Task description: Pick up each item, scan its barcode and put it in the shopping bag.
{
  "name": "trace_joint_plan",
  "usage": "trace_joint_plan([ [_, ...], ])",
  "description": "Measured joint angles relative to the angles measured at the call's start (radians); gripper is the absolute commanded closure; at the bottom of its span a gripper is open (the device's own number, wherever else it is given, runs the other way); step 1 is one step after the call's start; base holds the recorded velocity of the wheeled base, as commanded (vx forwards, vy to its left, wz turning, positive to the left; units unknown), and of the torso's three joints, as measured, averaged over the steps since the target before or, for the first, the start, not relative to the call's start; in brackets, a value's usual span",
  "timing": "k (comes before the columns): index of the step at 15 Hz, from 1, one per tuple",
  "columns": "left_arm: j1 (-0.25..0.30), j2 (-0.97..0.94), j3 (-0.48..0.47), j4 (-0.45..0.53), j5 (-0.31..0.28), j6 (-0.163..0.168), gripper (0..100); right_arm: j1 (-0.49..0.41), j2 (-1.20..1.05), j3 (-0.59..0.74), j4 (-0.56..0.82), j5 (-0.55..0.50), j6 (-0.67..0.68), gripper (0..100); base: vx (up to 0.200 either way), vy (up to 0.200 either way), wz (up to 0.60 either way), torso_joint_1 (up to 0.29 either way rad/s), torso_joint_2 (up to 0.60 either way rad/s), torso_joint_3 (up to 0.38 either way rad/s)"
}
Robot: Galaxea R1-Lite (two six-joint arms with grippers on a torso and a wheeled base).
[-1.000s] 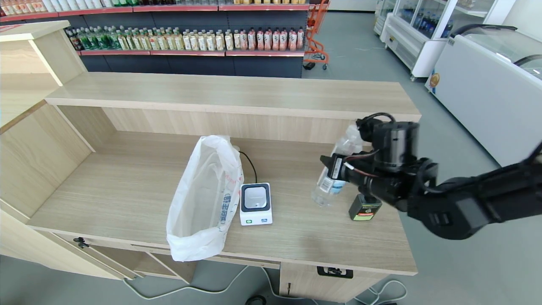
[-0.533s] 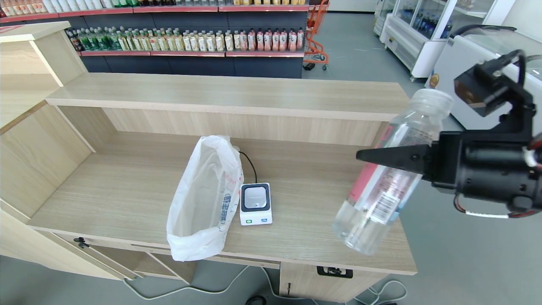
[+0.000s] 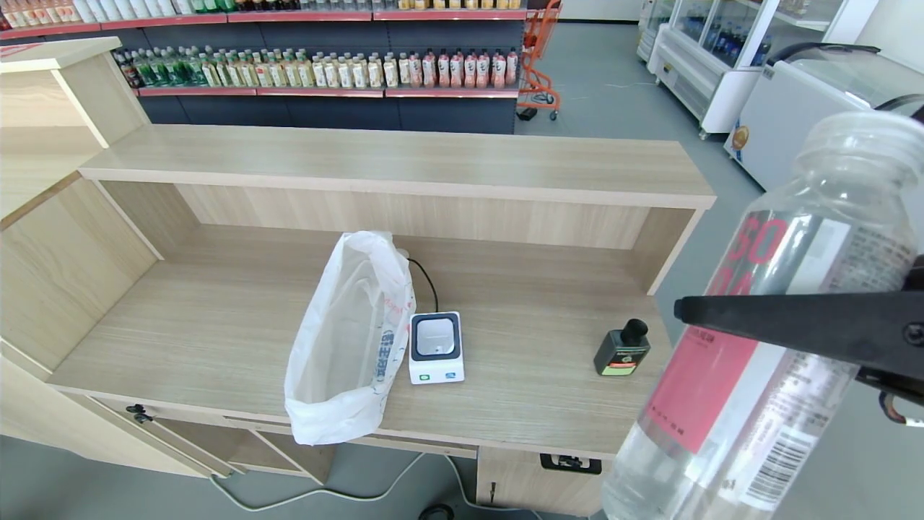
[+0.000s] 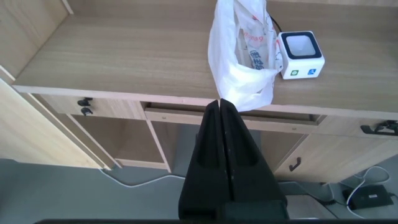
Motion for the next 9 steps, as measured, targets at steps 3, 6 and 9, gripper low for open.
trace_joint_plan([
  [3, 0.0, 0.0, 0.0, 0.0, 0.0, 0.0, 100, 0.027, 0.007, 0.004, 0.002, -0.003, -0.004, 100, 0.0, 0.0, 0.0, 0.0, 0.0, 0.0],
  [6, 0.0, 0.0, 0.0, 0.0, 0.0, 0.0, 100, 0.035, 0.025, -0.021, 0.002, -0.042, -0.005, 100, 0.0, 0.0, 0.0, 0.0, 0.0, 0.0],
  [9, 0.0, 0.0, 0.0, 0.0, 0.0, 0.0, 100, 0.074, 0.041, -0.068, 0.022, -0.116, -0.004, 100, 0.0, 0.0, 0.0, 0.0, 0.0, 0.0],
])
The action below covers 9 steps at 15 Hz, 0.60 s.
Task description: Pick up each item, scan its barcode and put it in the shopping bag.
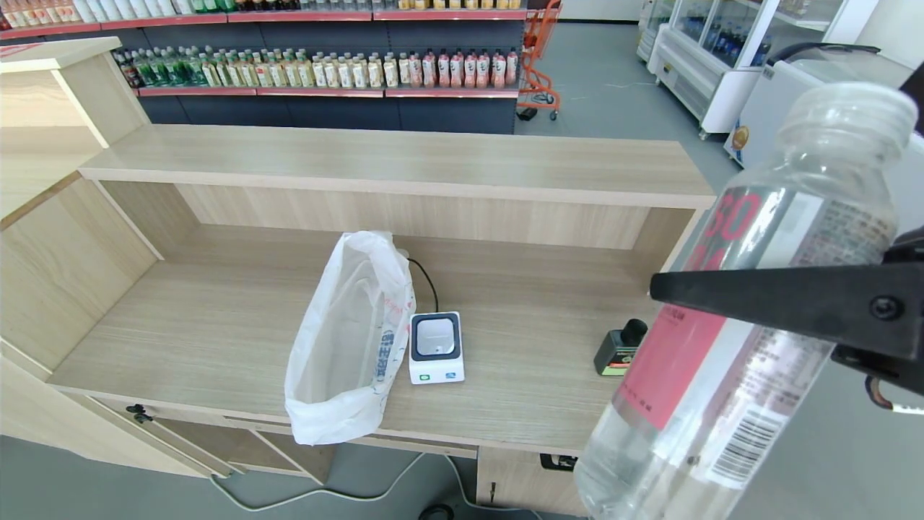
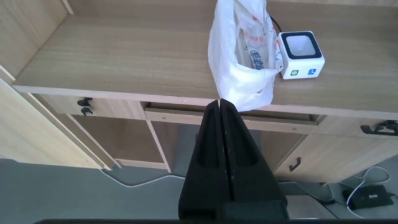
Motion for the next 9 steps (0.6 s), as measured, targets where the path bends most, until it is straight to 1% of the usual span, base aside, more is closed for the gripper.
trace_joint_plan([
  [2, 0.0, 0.0, 0.0, 0.0, 0.0, 0.0, 100, 0.047, 0.005, -0.045, 0.108, -0.067, 0.002, 100, 0.0, 0.0, 0.0, 0.0, 0.0, 0.0],
  [4, 0.0, 0.0, 0.0, 0.0, 0.001, 0.0, 100, 0.086, 0.007, -0.093, 0.166, -0.095, 0.005, 100, 0.0, 0.0, 0.0, 0.0, 0.0, 0.0],
  [9, 0.0, 0.0, 0.0, 0.0, 0.0, 0.0, 100, 0.1, 0.034, -0.176, 0.195, -0.13, 0.005, 100, 0.0, 0.0, 0.0, 0.0, 0.0, 0.0],
])
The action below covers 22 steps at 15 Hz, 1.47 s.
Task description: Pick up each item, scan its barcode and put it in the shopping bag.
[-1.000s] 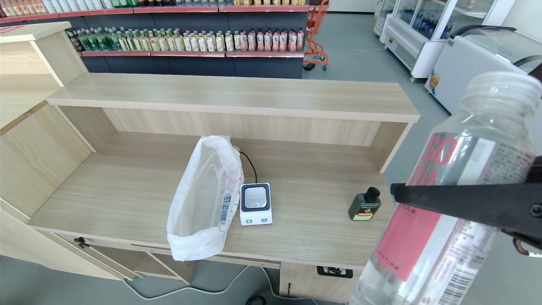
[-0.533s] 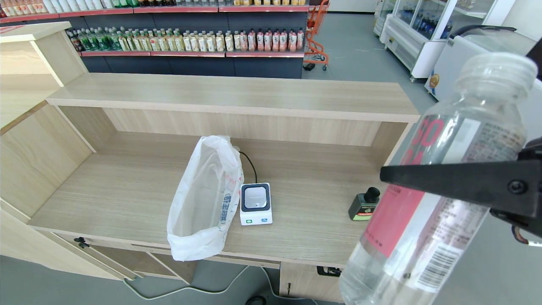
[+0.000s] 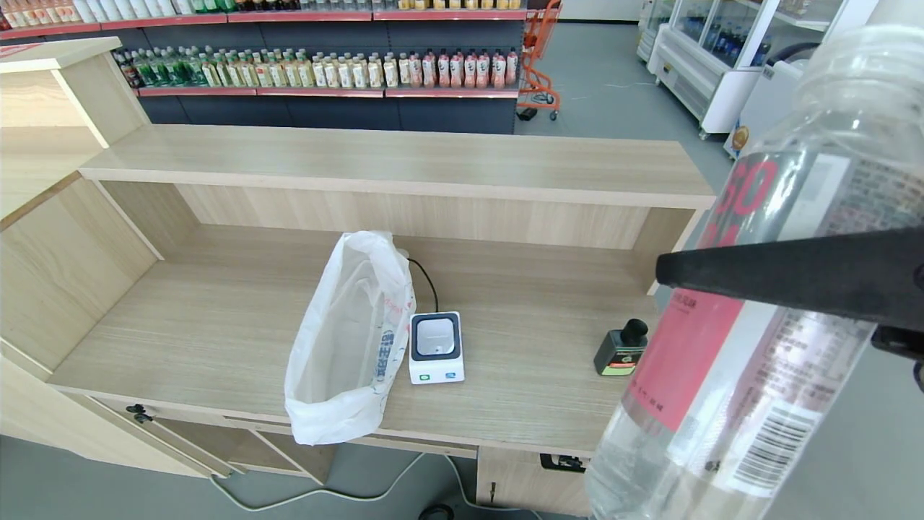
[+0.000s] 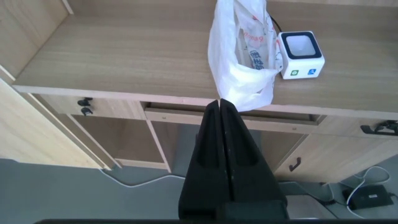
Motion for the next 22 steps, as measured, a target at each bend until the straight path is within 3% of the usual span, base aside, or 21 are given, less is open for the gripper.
trace_joint_plan([
  [22, 0.0, 0.0, 0.0, 0.0, 0.0, 0.0, 100, 0.023, 0.036, -0.039, 0.043, -0.003, 0.006, 100, 0.0, 0.0, 0.0, 0.0, 0.0, 0.0],
])
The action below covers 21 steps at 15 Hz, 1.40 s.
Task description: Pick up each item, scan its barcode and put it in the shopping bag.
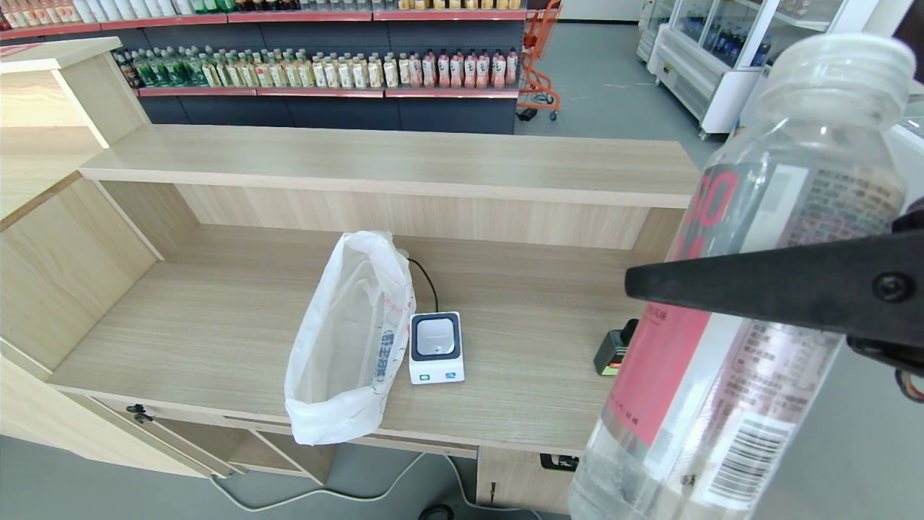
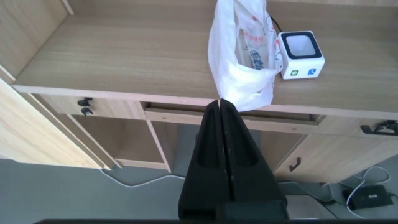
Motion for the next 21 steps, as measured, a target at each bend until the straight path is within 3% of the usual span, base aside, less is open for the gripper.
trace_joint_plan([
  [4, 0.0, 0.0, 0.0, 0.0, 0.0, 0.0, 100, -0.042, 0.004, 0.054, -0.004, -0.145, -0.053, 100, 0.0, 0.0, 0.0, 0.0, 0.0, 0.0],
  [6, 0.0, 0.0, 0.0, 0.0, 0.0, 0.0, 100, -0.121, 0.013, 0.149, -0.079, -0.232, -0.137, 100, 0.0, 0.0, 0.0, 0.0, 0.0, 0.0],
  [10, 0.0, 0.0, 0.0, 0.0, 0.0, 0.0, 100, -0.304, 0.083, 0.447, -0.619, -0.363, -0.461, 100, 0.0, 0.0, 0.0, 0.0, 0.0, 0.0],
  [12, 0.0, 0.0, 0.0, 0.0, 0.0, 0.0, 100, -0.359, 0.147, 0.522, -0.805, -0.381, -0.544, 100, 0.0, 0.0, 0.0, 0.0, 0.0, 0.0],
  [15, 0.0, 0.0, 0.0, 0.0, 0.0, 0.0, 100, -0.413, 0.244, 0.549, -0.958, -0.383, -0.568, 100, 0.0, 0.0, 0.0, 0.0, 0.0, 0.0],
  [17, 0.0, 0.0, 0.0, 0.0, 0.0, 0.0, 100, -0.421, 0.286, 0.552, -1.018, -0.381, -0.576, 100, 0.0, 0.0, 0.0, 0.0, 0.0, 0.0],
  [21, 0.0, 0.0, 0.0, 0.0, 0.0, 0.0, 100, -0.424, 0.365, 0.603, -1.269, -0.356, -0.649, 100, 0.0, 0.0, 0.0, 0.0, 0.0, 0.0],
])
